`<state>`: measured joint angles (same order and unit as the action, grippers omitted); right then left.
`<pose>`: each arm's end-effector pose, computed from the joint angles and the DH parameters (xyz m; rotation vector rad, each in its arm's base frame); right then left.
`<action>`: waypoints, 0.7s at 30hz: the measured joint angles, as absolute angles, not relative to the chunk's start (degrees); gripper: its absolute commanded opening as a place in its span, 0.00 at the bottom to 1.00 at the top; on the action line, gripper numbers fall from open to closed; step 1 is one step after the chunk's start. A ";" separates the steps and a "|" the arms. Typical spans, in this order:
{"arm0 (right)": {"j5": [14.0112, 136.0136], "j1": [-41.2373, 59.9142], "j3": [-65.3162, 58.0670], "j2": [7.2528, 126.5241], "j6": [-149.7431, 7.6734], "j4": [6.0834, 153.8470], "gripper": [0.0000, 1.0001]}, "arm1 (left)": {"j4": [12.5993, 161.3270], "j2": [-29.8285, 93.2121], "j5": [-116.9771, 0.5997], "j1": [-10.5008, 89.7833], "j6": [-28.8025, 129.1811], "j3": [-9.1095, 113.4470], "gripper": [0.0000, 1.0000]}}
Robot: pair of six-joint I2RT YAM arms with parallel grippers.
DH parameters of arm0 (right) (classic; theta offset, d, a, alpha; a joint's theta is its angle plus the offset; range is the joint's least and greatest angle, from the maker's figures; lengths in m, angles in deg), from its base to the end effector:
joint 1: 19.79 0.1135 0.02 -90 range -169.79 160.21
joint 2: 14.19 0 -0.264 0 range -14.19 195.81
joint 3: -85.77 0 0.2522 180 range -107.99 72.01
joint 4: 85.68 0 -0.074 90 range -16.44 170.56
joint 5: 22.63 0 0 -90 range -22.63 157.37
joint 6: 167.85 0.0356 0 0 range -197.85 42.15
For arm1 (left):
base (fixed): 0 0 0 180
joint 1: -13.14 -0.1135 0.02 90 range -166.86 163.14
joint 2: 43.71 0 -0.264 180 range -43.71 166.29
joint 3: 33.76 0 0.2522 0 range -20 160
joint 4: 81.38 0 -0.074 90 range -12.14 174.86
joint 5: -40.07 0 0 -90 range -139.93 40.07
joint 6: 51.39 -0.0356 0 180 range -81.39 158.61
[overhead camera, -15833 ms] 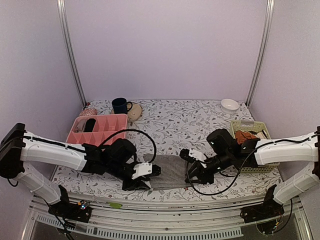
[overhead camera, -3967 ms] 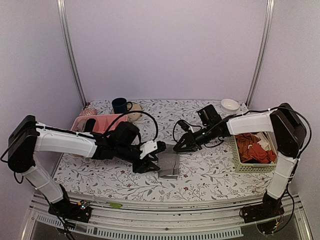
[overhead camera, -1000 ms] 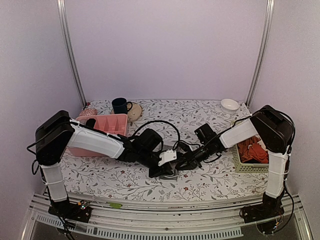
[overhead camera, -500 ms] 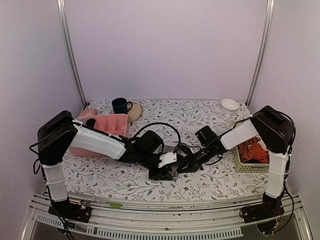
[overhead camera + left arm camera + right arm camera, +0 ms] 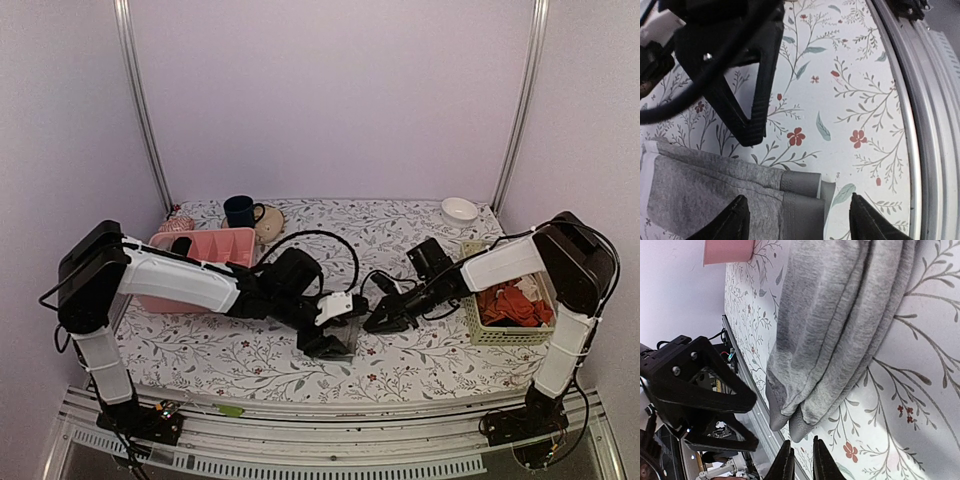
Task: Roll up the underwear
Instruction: Adjust the underwear at the center of the board, then smooth out the underwear at the center of the board.
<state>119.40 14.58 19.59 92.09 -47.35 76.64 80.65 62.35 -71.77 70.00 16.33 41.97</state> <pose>0.2632 0.2140 0.1233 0.4691 -2.6716 -1.5224 0.1977 -0.3270 0.1599 1.7057 1.7804 -0.7313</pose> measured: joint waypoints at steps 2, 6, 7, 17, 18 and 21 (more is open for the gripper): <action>118.90 14.58 19.54 91.26 -47.33 76.62 0.16 | 80.65 60.01 -71.51 70.00 16.35 41.91 0.70; 118.94 14.80 18.06 90.10 -46.26 77.66 0.16 | 81.85 53.73 -69.43 69.89 16.39 38.72 0.71; 118.90 15.11 17.07 90.16 -45.73 77.95 0.16 | 82.36 51.94 -68.71 69.72 16.46 37.21 0.72; 121.41 21.73 3.11 99.32 -45.69 78.71 0.12 | 86.27 41.04 -62.46 67.82 18.32 25.76 0.73; 121.92 22.21 3.11 100.65 -45.51 78.87 0.12 | 86.68 40.36 -62.18 67.82 18.64 25.04 0.73; 122.92 22.95 3.28 104.57 -45.14 79.50 0.09 | 88.06 39.18 -61.76 67.82 19.36 23.24 0.73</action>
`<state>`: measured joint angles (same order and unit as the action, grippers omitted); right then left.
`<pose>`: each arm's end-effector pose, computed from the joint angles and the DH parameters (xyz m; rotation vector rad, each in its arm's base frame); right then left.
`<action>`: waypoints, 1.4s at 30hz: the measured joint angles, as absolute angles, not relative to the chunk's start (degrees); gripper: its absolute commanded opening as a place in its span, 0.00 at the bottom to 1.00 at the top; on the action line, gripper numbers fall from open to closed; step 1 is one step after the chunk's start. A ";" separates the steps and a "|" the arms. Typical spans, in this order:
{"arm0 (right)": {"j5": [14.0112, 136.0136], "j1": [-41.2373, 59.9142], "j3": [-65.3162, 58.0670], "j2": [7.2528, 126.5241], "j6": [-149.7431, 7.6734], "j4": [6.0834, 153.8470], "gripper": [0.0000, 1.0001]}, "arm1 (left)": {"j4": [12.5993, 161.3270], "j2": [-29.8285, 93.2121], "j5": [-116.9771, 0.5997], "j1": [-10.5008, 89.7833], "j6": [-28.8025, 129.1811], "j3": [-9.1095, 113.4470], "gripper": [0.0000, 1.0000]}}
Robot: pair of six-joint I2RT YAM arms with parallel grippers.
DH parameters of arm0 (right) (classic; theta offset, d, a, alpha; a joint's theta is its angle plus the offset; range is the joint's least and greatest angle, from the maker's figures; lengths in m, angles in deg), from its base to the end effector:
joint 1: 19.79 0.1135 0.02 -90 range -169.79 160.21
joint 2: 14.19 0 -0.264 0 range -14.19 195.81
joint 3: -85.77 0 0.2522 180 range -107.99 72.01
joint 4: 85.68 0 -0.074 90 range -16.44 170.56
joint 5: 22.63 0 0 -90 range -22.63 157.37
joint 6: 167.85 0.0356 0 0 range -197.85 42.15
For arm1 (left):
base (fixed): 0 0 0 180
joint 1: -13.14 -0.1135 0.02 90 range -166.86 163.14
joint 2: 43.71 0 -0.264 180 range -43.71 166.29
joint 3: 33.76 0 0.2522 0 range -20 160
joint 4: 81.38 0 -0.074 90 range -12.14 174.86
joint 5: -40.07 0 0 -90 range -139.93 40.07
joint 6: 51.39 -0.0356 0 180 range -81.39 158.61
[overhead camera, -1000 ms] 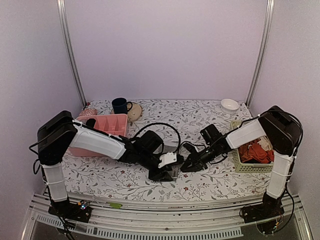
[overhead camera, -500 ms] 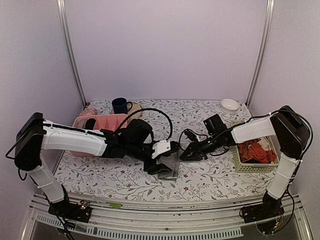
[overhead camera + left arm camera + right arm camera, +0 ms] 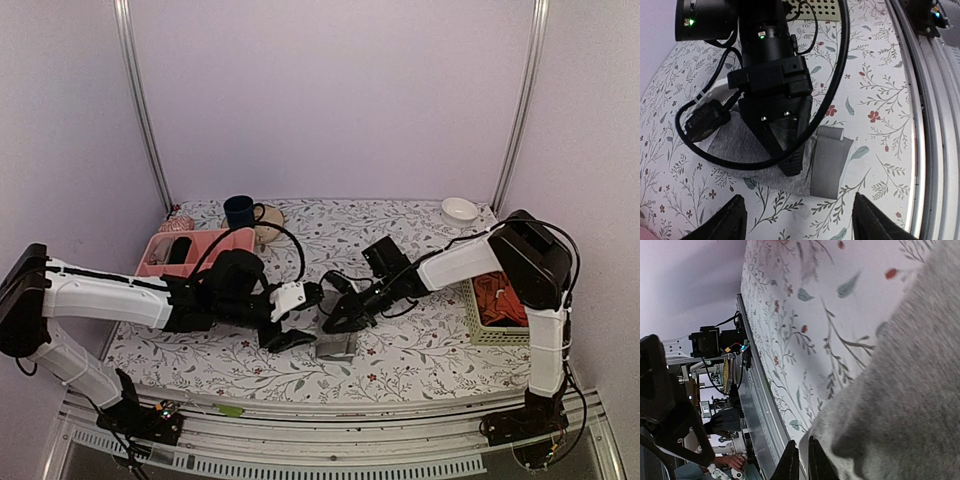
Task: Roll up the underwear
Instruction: Smooth out the underwear at the center of the board, then pick up the underwear from the center of the board.
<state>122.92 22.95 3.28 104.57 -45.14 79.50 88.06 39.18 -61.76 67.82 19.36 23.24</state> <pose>0.2808 0.2995 0.1225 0.6990 -2.5114 -1.6216 0.1685 -0.2504 0.2007 1.4455 1.7253 -0.5669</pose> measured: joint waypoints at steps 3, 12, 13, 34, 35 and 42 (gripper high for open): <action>123.62 22.97 4.33 107.78 -44.77 79.83 0.08 | 89.00 39.00 -62.00 67.82 19.80 21.78 0.71; 127.47 18.21 9.16 108.35 -49.60 77.99 0.07 | 89.77 42.98 -63.88 69.57 16.79 19.70 0.65; 127.49 17.84 8.68 108.35 -51.00 76.40 0.07 | 89.74 43.96 -63.93 70.13 16.06 19.81 0.65; 127.79 17.29 4.94 109.90 -59.43 68.00 0.03 | 99.08 61.28 -48.95 77.02 0.24 27.33 0.50; 127.84 17.29 4.94 109.92 -59.43 67.98 0.03 | 99.95 62.04 -48.21 77.50 -0.50 27.81 0.48; 128.04 17.27 4.90 110.01 -59.50 67.92 0.02 | 103.43 64.23 -46.00 79.16 -2.40 28.69 0.26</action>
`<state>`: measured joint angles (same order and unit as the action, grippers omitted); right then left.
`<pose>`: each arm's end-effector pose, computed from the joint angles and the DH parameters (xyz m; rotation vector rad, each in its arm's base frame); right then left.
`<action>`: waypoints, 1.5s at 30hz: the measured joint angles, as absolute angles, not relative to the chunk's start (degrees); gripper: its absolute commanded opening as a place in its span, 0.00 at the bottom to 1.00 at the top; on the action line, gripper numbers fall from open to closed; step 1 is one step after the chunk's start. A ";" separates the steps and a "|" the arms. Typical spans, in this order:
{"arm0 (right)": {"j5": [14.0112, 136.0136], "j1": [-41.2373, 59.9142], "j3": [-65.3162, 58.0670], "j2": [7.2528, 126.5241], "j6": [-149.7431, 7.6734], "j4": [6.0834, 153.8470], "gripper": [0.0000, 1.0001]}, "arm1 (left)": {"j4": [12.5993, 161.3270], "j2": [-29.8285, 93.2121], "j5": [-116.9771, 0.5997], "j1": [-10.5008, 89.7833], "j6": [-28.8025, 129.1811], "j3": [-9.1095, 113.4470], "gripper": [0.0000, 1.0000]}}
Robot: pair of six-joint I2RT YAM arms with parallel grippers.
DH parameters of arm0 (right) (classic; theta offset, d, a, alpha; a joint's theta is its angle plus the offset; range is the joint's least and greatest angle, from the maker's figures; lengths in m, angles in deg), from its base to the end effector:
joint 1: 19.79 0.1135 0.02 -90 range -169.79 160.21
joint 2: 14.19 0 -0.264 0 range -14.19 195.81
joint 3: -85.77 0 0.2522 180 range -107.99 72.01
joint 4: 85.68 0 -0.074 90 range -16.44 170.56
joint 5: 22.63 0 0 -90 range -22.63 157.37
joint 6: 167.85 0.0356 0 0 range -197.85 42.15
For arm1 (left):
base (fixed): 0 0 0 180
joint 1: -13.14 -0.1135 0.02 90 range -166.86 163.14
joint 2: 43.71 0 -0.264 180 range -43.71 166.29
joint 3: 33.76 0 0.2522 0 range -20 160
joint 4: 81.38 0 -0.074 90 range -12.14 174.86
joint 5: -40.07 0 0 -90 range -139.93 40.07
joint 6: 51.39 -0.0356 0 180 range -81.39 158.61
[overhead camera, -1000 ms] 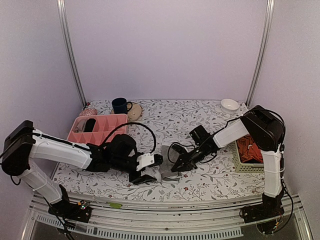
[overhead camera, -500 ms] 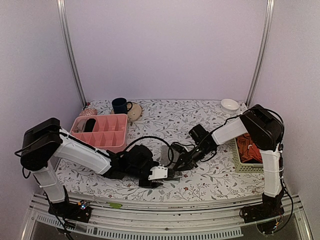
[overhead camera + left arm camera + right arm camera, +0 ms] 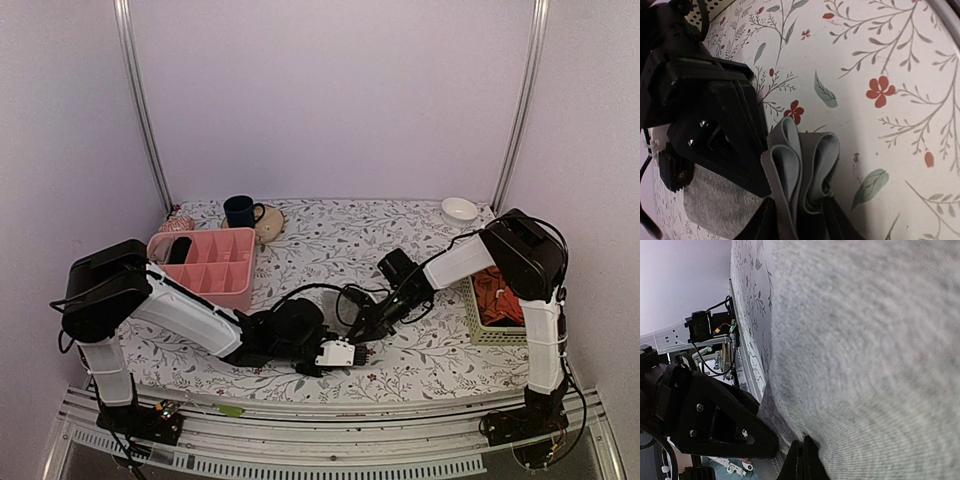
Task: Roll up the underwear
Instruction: Pick up the underwear from the center of the board, then roll the underwear at the center of the board.
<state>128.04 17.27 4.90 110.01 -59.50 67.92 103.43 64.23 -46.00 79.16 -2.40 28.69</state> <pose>0.2873 0.2559 0.0730 0.6688 -2.4401 -1.5128 0.1490 -0.3290 0.1134 1.8142 1.3864 -0.1505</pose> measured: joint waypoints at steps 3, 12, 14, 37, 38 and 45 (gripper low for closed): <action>128.08 17.27 4.90 110.01 -59.72 67.87 0.02 | 103.23 64.23 -46.77 79.27 -2.16 28.80 0.11; 126.53 16.16 8.29 107.41 -60.90 69.23 0.13 | 98.25 63.64 -53.26 78.66 -0.31 30.37 0.00; 125.46 14.93 10.56 105.00 -60.86 69.53 0.18 | 95.69 63.48 -56.08 77.72 0.79 31.61 0.00; 98.92 12.09 42.56 41.47 -58.41 90.80 0.99 | 70.14 71.57 -90.35 65.41 12.55 46.50 0.00; 98.83 12.07 42.56 40.99 -57.88 91.46 0.99 | 69.85 71.99 -90.94 65.35 12.57 46.78 0.00; 104.36 14.78 38.91 50.21 -59.30 90.63 0.93 | 66.79 74.67 -94.20 64.58 12.76 50.32 0.00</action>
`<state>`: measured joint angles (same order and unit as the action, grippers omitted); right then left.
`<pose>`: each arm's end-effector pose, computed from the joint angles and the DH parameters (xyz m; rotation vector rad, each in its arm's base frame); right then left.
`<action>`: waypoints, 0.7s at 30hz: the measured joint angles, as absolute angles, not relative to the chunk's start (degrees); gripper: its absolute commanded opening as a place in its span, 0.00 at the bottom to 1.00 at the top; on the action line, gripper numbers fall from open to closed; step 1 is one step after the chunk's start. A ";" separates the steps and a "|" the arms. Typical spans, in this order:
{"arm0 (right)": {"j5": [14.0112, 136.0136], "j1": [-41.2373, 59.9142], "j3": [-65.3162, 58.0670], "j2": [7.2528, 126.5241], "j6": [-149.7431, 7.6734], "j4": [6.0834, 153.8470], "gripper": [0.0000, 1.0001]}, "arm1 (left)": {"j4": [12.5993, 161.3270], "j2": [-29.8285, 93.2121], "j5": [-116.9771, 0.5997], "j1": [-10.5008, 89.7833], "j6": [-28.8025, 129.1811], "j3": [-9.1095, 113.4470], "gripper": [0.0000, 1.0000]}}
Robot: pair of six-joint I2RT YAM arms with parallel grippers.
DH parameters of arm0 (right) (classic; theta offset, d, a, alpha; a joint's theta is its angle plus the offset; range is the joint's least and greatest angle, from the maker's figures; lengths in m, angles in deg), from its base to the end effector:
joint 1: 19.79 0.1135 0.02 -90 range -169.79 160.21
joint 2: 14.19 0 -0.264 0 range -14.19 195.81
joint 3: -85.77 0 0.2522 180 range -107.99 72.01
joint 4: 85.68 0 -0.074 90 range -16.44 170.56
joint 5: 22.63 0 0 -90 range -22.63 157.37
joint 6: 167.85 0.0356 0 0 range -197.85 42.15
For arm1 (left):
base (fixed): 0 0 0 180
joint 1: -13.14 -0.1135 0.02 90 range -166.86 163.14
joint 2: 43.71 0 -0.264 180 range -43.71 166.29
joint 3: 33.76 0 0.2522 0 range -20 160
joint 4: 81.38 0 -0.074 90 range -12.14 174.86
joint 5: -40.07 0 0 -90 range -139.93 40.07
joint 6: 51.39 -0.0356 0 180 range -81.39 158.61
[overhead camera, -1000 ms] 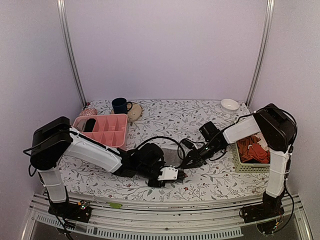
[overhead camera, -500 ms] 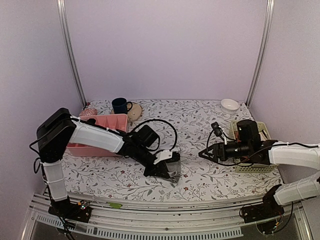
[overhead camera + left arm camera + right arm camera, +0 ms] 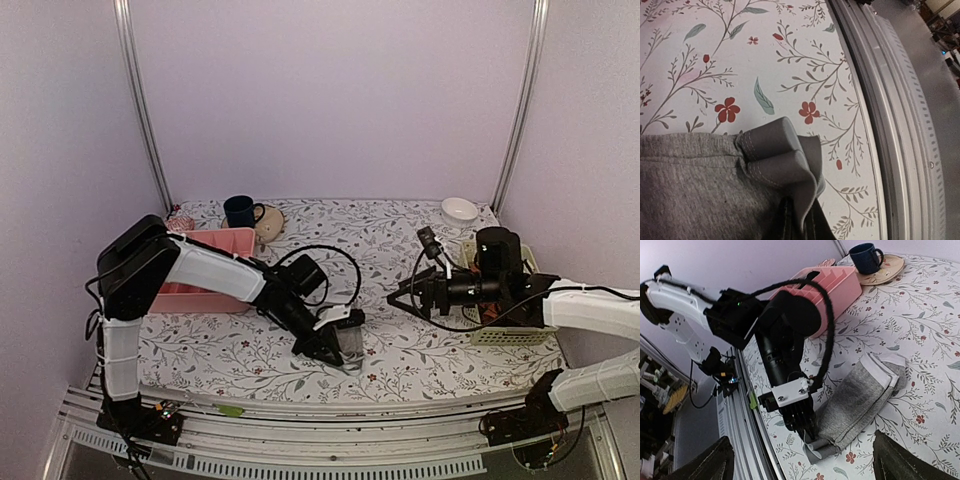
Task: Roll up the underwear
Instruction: Roll the underwear at the center of the board.
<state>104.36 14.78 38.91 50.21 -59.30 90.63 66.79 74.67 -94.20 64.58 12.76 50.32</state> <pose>0.1870 0.1549 0.2385 -0.7378 1.9317 1.2198 0.2262 -0.3236 0.1127 1.8474 1.9427 -1.1845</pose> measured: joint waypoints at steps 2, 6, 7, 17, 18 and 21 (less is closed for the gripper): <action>102.83 18.78 37.53 52.37 -62.78 88.42 0.87 | 65.61 75.79 -95.47 64.19 12.74 51.57 0.00; 99.12 27.61 35.83 55.41 -73.03 86.82 0.78 | 62.47 78.72 -99.36 62.94 12.74 54.74 0.00; 97.94 29.16 35.58 56.72 -75.89 86.84 0.76 | 61.81 79.24 -100.21 62.70 12.72 55.22 0.00; 90.59 35.63 33.25 72.48 -94.80 87.61 0.80 | 60.11 80.82 -103.58 61.74 12.09 56.27 0.00; 90.05 36.18 33.18 73.38 -95.74 88.11 0.80 | 60.06 80.84 -103.71 61.72 12.06 56.29 0.00; 88.41 37.66 33.05 75.65 -98.32 89.71 0.81 | 60.04 80.86 -103.82 61.68 12.00 56.29 0.00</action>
